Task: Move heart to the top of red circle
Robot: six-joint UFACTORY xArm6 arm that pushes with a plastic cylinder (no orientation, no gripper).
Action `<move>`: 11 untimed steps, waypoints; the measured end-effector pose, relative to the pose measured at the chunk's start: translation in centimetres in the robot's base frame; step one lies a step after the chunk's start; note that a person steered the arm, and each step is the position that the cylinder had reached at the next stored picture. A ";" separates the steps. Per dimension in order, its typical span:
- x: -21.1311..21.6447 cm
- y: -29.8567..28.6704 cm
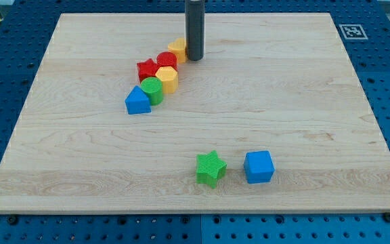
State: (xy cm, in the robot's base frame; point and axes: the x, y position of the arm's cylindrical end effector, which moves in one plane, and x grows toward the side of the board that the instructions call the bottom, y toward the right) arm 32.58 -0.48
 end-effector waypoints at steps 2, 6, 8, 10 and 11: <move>-2.9 -0.9; 3.7 4.9; 8.7 5.3; 11.5 4.0; 11.5 3.2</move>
